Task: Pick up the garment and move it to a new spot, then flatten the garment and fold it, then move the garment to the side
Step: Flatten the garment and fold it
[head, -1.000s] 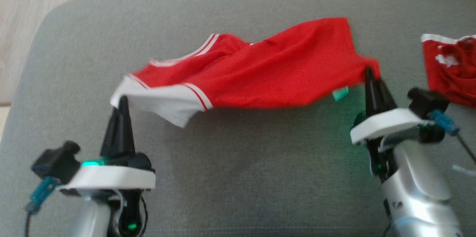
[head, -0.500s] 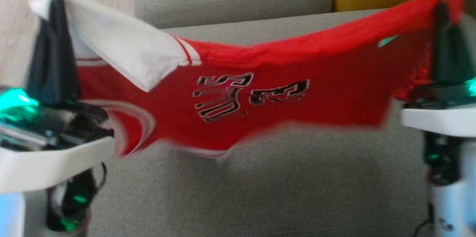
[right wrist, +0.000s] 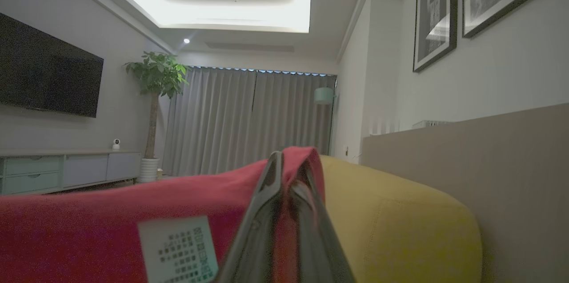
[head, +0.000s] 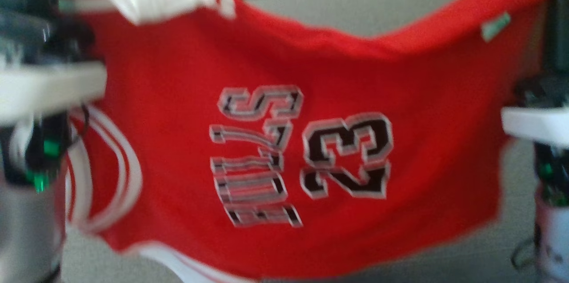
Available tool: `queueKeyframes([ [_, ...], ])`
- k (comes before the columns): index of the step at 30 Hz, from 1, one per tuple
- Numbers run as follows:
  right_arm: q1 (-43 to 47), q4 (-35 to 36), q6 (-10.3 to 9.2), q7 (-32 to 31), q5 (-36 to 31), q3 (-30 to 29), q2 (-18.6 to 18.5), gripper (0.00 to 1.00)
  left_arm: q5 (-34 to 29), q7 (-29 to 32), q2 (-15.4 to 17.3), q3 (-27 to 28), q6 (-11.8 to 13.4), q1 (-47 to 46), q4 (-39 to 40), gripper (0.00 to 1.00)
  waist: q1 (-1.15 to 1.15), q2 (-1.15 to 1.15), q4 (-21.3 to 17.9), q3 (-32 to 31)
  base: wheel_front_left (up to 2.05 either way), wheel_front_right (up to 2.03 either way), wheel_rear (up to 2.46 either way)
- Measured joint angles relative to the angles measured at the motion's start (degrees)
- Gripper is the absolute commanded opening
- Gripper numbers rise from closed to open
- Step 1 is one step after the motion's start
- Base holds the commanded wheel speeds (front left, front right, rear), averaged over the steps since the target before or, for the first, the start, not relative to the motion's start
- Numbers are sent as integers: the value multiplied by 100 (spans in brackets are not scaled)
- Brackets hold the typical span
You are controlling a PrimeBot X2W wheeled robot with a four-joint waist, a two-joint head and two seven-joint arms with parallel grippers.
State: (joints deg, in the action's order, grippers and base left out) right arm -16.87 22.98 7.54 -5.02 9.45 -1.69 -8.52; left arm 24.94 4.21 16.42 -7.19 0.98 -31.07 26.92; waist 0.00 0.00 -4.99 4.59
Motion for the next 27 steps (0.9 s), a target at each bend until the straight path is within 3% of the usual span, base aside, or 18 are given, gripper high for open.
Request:
queueKeyframes([
  [4,-863,-805,0,-1,23,287,-125,0,-71,-64,-15,-129,-96,-828,-1079,0,0,0,40,414,0,0,0],
  [8,-2286,-1916,0,225,-10,436,-199,0,-382,-383,-45,-246,-205,-2156,-2243,0,1,0,85,905,0,0,0],
  [12,-3796,-3226,0,699,-296,468,-155,0,-742,-839,-153,-356,-253,-3596,-3270,0,2,0,128,1352,0,0,0],
  [13,-4360,-3869,0,880,-475,413,-105,0,-871,-1076,-257,-405,-252,-4125,-3690,0,1,0,160,1532,0,0,0],
  [15,-4787,-4515,0,977,-688,307,-91,0,-1011,-1319,-355,-513,-242,-4497,-4092,0,1,0,218,1705,0,0,0],
  [21,-5372,-6074,0,1305,-1311,71,-49,0,-954,-1725,-757,-565,-199,-4539,-5146,0,2,0,468,2242,0,0,0],
  [27,-5356,-7226,0,1715,-1586,-227,45,0,-801,-1878,-973,-569,-338,-3637,-5483,0,2,-1,715,2846,0,0,0],
])
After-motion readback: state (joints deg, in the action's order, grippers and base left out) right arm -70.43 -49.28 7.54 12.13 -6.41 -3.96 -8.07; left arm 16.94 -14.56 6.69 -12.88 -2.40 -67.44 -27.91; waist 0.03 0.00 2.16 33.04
